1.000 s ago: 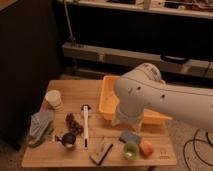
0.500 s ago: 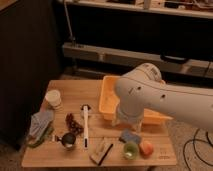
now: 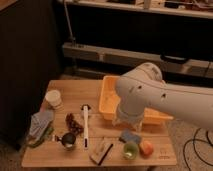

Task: Place apple in table surface

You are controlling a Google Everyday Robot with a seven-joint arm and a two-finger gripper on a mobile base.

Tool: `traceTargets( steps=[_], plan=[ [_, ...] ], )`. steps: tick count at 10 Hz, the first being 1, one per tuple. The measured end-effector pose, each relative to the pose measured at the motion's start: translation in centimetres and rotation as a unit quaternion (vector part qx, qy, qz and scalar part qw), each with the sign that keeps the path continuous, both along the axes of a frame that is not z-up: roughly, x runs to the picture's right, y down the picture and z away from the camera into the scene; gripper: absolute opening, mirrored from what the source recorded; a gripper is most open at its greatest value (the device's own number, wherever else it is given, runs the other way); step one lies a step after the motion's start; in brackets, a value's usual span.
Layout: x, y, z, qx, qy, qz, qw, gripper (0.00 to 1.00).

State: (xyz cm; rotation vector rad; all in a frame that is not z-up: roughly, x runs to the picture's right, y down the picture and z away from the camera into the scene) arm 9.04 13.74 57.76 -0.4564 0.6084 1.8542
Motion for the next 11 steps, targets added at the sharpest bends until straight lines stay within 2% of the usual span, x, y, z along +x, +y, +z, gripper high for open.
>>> traceTargets(
  steps=[2, 3, 5, 6, 7, 8, 9, 11],
  plan=[
    [3.2, -0.5, 0.4, -0.005, 0.018, 0.023, 0.9996, 0.65],
    [6.4, -0.5, 0.2, -0.01, 0.033, 0.043, 0.9985, 0.65],
    [10.7, 0.0, -0.1, -0.017, 0.052, 0.071, 0.9959, 0.65],
    [13.3, 0.4, -0.2, -0.023, 0.063, 0.093, 0.9934, 0.65],
    [16.0, 1.0, -0.1, -0.03, 0.075, 0.121, 0.9894, 0.65],
    [17.6, 1.4, 0.2, -0.036, 0.08, 0.141, 0.9861, 0.65],
    [19.1, 2.0, 1.1, -0.041, 0.086, 0.168, 0.9812, 0.65],
    [20.0, 2.6, 2.6, -0.033, 0.078, 0.198, 0.9765, 0.65]
  ],
)
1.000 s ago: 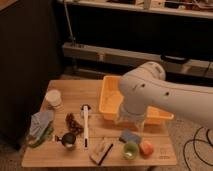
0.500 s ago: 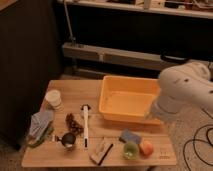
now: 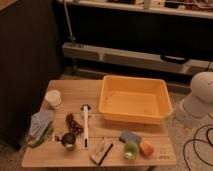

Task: Place apple in table surface

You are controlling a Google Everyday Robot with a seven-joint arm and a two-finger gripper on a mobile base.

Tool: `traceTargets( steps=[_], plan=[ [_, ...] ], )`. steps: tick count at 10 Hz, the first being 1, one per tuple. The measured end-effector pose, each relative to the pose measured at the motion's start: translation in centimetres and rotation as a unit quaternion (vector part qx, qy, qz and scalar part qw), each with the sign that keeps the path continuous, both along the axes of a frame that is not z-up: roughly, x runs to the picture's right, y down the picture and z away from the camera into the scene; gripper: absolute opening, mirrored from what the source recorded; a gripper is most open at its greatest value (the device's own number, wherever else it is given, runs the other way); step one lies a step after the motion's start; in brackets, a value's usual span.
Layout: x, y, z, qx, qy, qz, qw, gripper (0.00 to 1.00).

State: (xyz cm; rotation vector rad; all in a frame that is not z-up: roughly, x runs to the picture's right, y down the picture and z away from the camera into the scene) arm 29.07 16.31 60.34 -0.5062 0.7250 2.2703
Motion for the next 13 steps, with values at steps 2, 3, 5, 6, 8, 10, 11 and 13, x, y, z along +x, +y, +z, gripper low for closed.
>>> traceTargets(
  steps=[2, 3, 5, 6, 8, 10, 11, 13],
  plan=[
    [0.5, 0.4, 1.6, 0.026, -0.025, 0.038, 0.9986, 0.65],
    [0.8, 0.6, 2.1, 0.033, -0.035, 0.052, 0.9975, 0.65],
    [0.5, 0.7, 3.2, 0.039, -0.055, 0.068, 0.9954, 0.65],
    [-0.1, 0.7, 3.8, 0.037, -0.062, 0.069, 0.995, 0.65],
    [-1.1, 1.1, 5.0, 0.029, -0.068, 0.07, 0.9948, 0.65],
    [-2.3, 1.8, 6.8, 0.013, -0.071, 0.068, 0.9951, 0.65],
    [-2.3, 1.9, 7.2, 0.008, -0.068, 0.069, 0.9952, 0.65],
    [-2.9, 2.4, 8.2, -0.016, -0.06, 0.076, 0.9952, 0.65]
  ],
)
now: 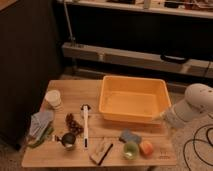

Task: Place apple in table surface

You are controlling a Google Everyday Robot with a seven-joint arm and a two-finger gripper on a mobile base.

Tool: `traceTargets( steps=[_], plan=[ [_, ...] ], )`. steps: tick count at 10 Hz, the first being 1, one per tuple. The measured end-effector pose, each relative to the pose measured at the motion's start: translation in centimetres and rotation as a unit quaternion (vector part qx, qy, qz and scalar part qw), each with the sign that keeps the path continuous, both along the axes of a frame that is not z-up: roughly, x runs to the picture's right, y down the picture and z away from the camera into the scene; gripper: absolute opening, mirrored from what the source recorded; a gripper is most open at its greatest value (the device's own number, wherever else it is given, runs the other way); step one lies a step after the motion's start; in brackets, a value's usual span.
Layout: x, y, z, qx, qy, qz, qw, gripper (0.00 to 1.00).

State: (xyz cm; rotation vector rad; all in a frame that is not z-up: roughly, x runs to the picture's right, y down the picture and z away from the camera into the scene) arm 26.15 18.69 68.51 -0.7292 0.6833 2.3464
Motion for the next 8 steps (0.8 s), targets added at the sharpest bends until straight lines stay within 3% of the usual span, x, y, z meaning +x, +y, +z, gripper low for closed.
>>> traceTargets(
  steps=[3, 8],
  plan=[
    [-0.7, 1.0, 0.4, -0.043, 0.032, 0.048, 0.9974, 0.65],
    [-2.6, 1.4, 0.3, -0.068, 0.015, 0.065, 0.9954, 0.65]
  ],
)
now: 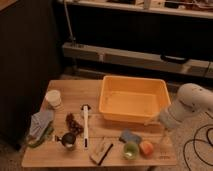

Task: Place apple in table surface

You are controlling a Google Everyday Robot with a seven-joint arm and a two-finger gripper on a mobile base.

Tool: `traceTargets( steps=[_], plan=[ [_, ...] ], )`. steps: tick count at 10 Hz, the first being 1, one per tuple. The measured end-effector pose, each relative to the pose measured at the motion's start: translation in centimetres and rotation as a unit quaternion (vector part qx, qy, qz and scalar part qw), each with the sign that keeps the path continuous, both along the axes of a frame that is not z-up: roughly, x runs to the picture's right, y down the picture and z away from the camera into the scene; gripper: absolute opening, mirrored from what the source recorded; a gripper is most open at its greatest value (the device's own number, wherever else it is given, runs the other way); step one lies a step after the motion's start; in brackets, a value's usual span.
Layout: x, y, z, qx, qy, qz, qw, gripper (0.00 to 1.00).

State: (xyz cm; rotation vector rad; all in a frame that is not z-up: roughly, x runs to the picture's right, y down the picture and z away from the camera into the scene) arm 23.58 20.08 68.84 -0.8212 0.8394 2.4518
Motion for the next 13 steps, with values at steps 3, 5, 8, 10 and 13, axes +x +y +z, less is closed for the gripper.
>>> traceTargets(
  steps=[3, 5, 8, 10, 13],
  plan=[
    [-0.6, 0.8, 0.2, -0.016, -0.005, 0.0, 0.9999, 0.65],
    [-1.1, 1.7, 0.9, -0.035, 0.001, -0.005, 0.9994, 0.65],
    [-1.0, 3.5, 2.1, -0.055, 0.013, -0.001, 0.9984, 0.65],
    [-0.8, 4.0, 2.6, -0.059, 0.019, 0.001, 0.9981, 0.65],
    [-0.4, 4.7, 3.8, -0.063, 0.025, 0.007, 0.9977, 0.65]
  ],
)
